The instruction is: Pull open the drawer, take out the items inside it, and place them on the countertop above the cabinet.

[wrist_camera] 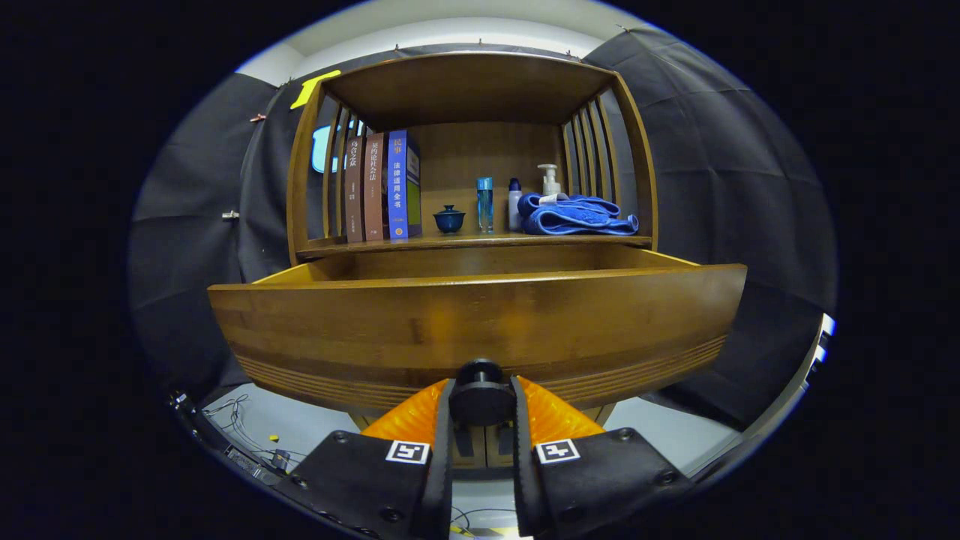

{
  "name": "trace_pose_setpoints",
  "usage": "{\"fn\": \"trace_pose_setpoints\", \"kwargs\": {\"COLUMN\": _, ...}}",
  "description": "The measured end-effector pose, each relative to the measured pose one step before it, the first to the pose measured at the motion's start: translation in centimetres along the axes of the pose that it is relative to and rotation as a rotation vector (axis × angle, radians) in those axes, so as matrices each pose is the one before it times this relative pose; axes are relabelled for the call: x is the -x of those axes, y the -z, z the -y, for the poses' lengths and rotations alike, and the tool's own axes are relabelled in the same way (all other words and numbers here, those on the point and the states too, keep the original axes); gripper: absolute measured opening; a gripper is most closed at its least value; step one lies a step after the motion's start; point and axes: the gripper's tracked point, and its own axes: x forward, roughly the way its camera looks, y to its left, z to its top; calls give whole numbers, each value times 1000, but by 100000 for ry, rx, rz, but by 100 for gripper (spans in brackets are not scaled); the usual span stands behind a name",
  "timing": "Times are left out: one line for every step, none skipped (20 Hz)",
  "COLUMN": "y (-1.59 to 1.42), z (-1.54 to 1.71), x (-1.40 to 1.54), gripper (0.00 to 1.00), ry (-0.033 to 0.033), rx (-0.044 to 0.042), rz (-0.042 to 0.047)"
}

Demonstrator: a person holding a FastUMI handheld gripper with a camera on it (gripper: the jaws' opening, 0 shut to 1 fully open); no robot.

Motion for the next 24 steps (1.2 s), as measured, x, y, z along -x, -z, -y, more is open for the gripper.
{"fn": "trace_pose_setpoints", "kwargs": {"y": 24, "z": -3, "x": 266, "gripper": 37, "ry": -52, "rx": 237, "rz": -203}}
{"fn": "trace_pose_setpoints", "kwargs": {"y": 89, "z": 16, "x": 135, "gripper": 37, "ry": 90, "rx": 154, "rz": -97}}
{"fn": "trace_pose_setpoints", "kwargs": {"y": -88, "z": 5, "x": -34, "gripper": 37, "ry": 131, "rx": -309, "rz": 579}}
{"fn": "trace_pose_setpoints", "kwargs": {"y": 44, "z": 8, "x": -123, "gripper": 37, "ry": 349, "rx": -634, "rz": -151}}
{"fn": "trace_pose_setpoints", "kwargs": {"y": 31, "z": -18, "x": 173, "gripper": 37, "ry": 207, "rx": -186, "rz": 475}}
{"fn": "trace_pose_setpoints", "kwargs": {"y": 110, "z": 38, "x": 8, "gripper": 37, "ry": 665, "rx": 556, "rz": -413}}
{"fn": "trace_pose_setpoints", "kwargs": {"y": 153, "z": -224, "x": 201, "gripper": 41, "ry": -774, "rx": 797, "rz": -391}}
{"fn": "trace_pose_setpoints", "kwargs": {"y": -93, "z": -317, "x": 83, "gripper": 45, "ry": -1098, "rx": 714, "rz": 179}}
{"fn": "trace_pose_setpoints", "kwargs": {"y": -84, "z": -403, "x": 716, "gripper": 56, "ry": -1956, "rx": 262, "rz": -2}}
{"fn": "trace_pose_setpoints", "kwargs": {"y": 71, "z": -493, "x": 631, "gripper": 67, "ry": -1342, "rx": 231, "rz": -406}}
{"fn": "trace_pose_setpoints", "kwargs": {"y": -691, "z": -247, "x": 274, "gripper": 78, "ry": -1275, "rx": 1477, "rz": -837}}
{"fn": "trace_pose_setpoints", "kwargs": {"y": 574, "z": -500, "x": 695, "gripper": 89, "ry": -2786, "rx": 1108, "rz": -1769}}
{"fn": "trace_pose_setpoints", "kwargs": {"y": 184, "z": -130, "x": 790, "gripper": 100, "ry": 492, "rx": 806, "rz": -1907}}
{"fn": "trace_pose_setpoints", "kwargs": {"y": -611, "z": -54, "x": 796, "gripper": 100, "ry": 73, "rx": -256, "rz": -764}}
{"fn": "trace_pose_setpoints", "kwargs": {"y": -1313, "z": 201, "x": 737, "gripper": 100, "ry": 1230, "rx": -520, "rz": 1142}}
{"fn": "trace_pose_setpoints", "kwargs": {"y": -1571, "z": 364, "x": 818, "gripper": 100, "ry": 2096, "rx": 48, "rz": 2044}}
{"fn": "trace_pose_setpoints", "kwargs": {"y": -2034, "z": 471, "x": 794, "gripper": 100, "ry": 2365, "rx": 878, "rz": 2965}}
{"fn": "trace_pose_setpoints", "kwargs": {"y": -1691, "z": 381, "x": 488, "gripper": 100, "ry": 2414, "rx": 1317, "rz": 865}}
{"fn": "trace_pose_setpoints", "kwargs": {"y": -1307, "z": 202, "x": 315, "gripper": 100, "ry": 1916, "rx": 2043, "rz": -772}}
{"fn": "trace_pose_setpoints", "kwargs": {"y": -1060, "z": 172, "x": -45, "gripper": 100, "ry": 1585, "rx": 2539, "rz": -1903}}
{"fn": "trace_pose_setpoints", "kwargs": {"y": -1080, "z": 74, "x": -124, "gripper": 99, "ry": 496, "rx": 1874, "rz": -2489}}
{"fn": "trace_pose_setpoints", "kwargs": {"y": -1082, "z": -201, "x": -546, "gripper": 100, "ry": -306, "rx": 500, "rz": -3720}}
{"fn": "trace_pose_setpoints", "kwargs": {"y": -685, "z": -248, "x": -629, "gripper": 100, "ry": -685, "rx": -882, "rz": -4808}}
{"fn": "trace_pose_setpoints", "kwargs": {"y": -807, "z": -423, "x": -753, "gripper": 99, "ry": -1583, "rx": -2364, "rz": -4716}}
